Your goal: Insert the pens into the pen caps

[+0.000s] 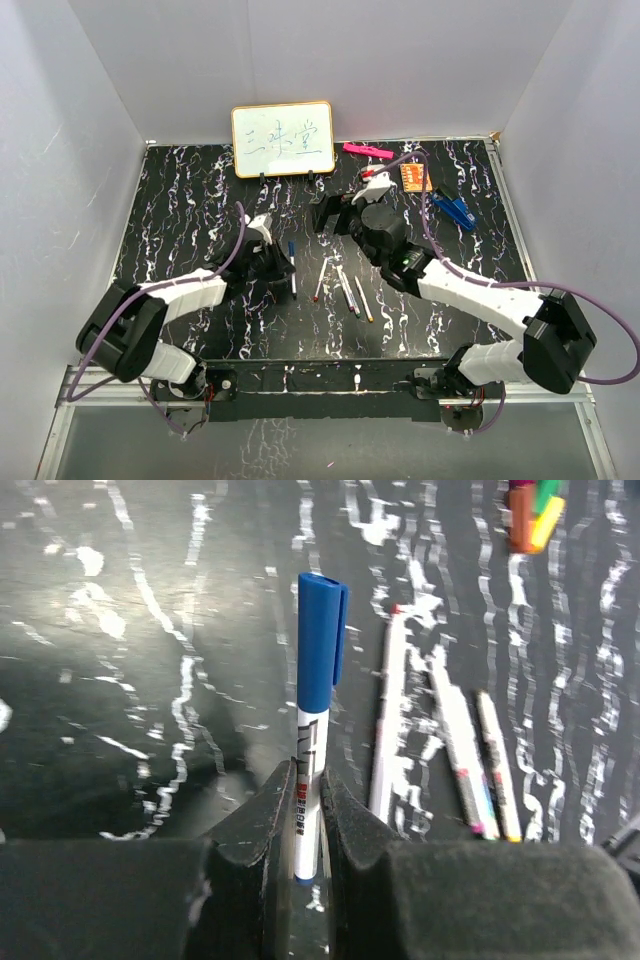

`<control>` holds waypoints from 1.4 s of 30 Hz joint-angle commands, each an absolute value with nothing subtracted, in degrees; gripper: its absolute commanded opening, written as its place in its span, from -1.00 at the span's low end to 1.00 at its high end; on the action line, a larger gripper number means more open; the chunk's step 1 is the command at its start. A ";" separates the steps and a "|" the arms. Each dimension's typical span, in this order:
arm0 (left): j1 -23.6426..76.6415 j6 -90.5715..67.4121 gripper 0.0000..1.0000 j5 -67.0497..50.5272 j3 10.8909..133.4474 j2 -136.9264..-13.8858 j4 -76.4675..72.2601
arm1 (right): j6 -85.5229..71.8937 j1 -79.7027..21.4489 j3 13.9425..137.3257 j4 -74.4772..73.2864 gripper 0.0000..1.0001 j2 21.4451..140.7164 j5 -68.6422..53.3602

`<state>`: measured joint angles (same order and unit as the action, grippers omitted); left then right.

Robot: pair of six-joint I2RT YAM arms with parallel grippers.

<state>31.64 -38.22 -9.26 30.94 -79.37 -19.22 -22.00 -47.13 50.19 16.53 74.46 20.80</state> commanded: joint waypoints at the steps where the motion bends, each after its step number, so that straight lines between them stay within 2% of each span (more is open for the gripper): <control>1: 29.13 -34.82 -1.00 -5.54 36.55 -82.21 -14.31 | -23.04 -44.56 54.87 5.94 0.96 74.50 27.44; 11: 22.00 -27.79 -1.00 0.70 49.01 -92.03 -2.81 | -31.46 -31.07 51.41 -4.05 0.96 76.20 17.78; 20: 15.27 -26.30 -0.92 -2.27 53.80 -100.41 0.52 | -31.55 -28.54 51.98 -8.16 0.96 80.35 18.37; 22: 14.75 -25.98 -0.85 -3.06 54.56 -101.76 0.61 | -31.49 -28.48 51.92 -8.17 0.96 80.63 18.12; 27: 14.51 -25.69 -0.49 -3.33 56.21 -103.82 1.17 | -31.71 -28.39 52.16 -8.91 0.96 81.57 18.44; 32: 14.43 -26.01 -0.01 -3.20 56.53 -103.63 1.30 | -32.65 -28.38 52.80 -11.74 0.96 82.39 19.51; 36: 14.43 -26.19 0.09 -2.29 56.43 -101.96 2.01 | -32.70 -28.39 52.39 -13.13 0.96 82.62 19.72; 42: 14.90 -25.58 0.12 1.04 55.48 -94.75 4.64 | -33.41 -28.42 51.59 -15.20 0.96 80.87 21.34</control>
<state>14.76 -26.41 -2.00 56.51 -101.38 -0.51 -32.05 -28.71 51.53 -14.48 82.96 18.76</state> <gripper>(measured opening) 0.554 0.980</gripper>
